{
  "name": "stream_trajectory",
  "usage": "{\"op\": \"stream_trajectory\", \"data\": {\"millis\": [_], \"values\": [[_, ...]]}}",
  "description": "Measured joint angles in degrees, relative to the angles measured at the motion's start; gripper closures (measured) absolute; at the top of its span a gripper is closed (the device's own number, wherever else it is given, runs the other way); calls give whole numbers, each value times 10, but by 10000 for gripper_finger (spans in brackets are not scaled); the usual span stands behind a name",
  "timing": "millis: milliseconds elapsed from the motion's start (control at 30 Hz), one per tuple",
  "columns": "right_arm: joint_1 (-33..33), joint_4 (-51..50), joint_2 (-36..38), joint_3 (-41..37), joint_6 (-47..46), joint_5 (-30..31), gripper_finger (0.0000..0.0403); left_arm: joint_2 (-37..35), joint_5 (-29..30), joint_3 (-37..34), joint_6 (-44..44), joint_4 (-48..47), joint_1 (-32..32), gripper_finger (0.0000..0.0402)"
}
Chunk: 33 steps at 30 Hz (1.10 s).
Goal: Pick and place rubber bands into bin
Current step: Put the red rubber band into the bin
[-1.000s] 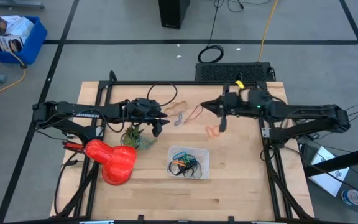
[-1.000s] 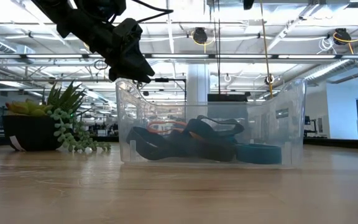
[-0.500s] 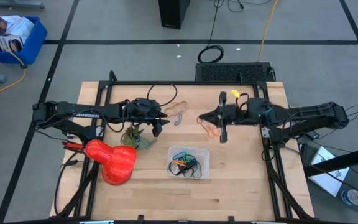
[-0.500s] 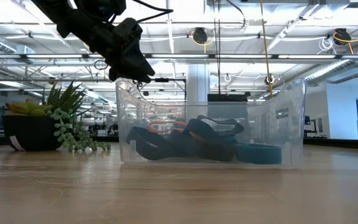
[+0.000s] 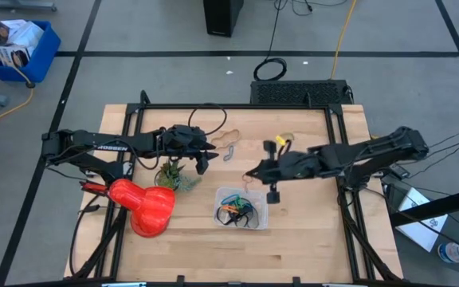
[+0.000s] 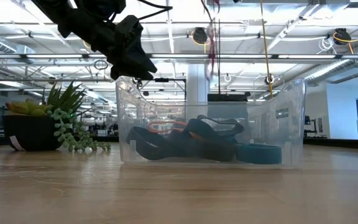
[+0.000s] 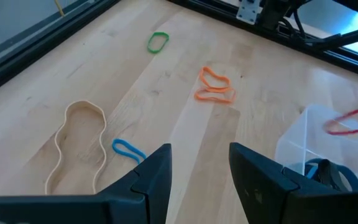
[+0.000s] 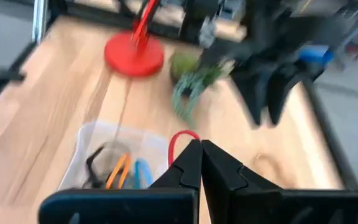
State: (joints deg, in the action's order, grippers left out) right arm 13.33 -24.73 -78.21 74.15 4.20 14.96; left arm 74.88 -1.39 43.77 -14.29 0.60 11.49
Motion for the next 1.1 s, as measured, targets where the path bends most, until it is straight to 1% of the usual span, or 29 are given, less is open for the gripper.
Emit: {"op": "stream_trajectory", "data": {"millis": [100, 167, 300, 467, 667, 867, 1100], "values": [[14, -37, -39, 22, -17, -1, 403, 0, 0, 0, -9, 0, 0, 233], [22, -42, -58, 23, -20, -3, 403, 0, 0, 0, -11, 0, 0, 233], [34, -38, -94, 23, -37, -32, 403, 0, 0, 0, -13, 0, 0, 234], [43, -45, -135, 23, -60, -33, 403, 0, 0, 0, -15, 0, 0, 233], [44, -57, -191, 23, -65, -60, 403, 0, 0, 0, -15, 0, 0, 234], [42, -55, -245, 23, -66, -62, 403, 0, 0, 0, -14, 0, 0, 233], [41, -55, -277, 22, -66, -78, 403, 0, 0, 0, -14, -1, 0, 233]]}}
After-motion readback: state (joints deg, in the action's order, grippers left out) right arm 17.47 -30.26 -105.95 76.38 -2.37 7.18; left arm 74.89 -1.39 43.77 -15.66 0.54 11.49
